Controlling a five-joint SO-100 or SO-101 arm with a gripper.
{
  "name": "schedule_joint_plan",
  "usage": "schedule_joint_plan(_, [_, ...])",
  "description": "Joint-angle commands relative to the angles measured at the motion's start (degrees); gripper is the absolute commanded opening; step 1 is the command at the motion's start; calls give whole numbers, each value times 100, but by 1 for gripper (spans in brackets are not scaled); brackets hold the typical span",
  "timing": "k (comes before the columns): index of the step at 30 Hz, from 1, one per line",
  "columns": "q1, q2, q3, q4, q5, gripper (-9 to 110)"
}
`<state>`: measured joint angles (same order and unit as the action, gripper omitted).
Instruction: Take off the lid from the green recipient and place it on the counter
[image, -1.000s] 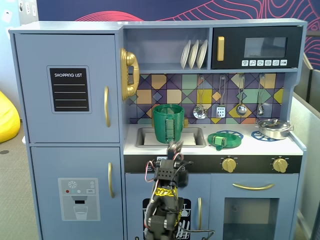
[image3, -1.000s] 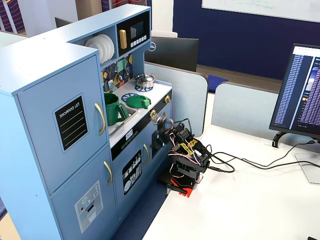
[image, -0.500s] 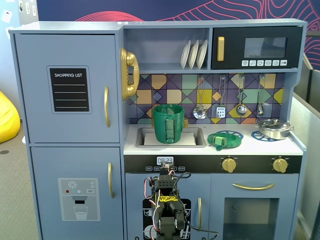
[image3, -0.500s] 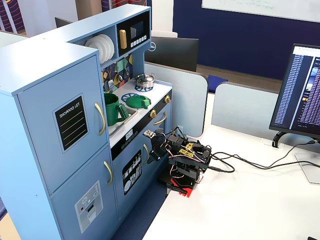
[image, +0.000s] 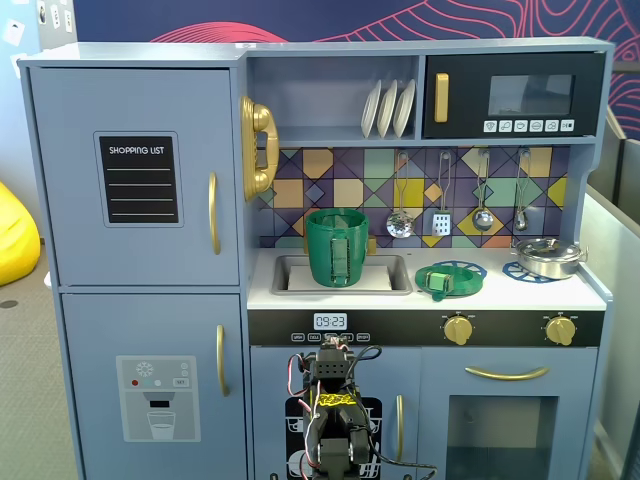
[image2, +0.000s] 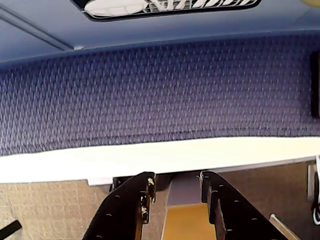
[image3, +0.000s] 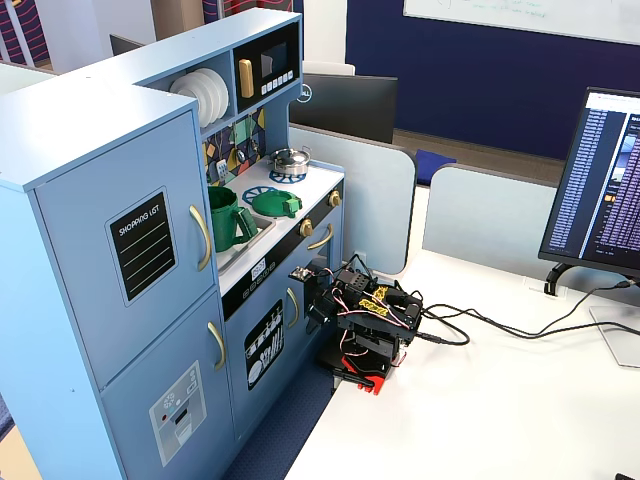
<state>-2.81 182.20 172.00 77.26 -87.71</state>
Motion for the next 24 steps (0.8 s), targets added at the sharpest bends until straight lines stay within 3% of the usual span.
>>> schedule_joint_plan(1, [44,-18,-26,1046,114,1])
schedule_joint_plan(24, [492,-9,-26,1046,105,1])
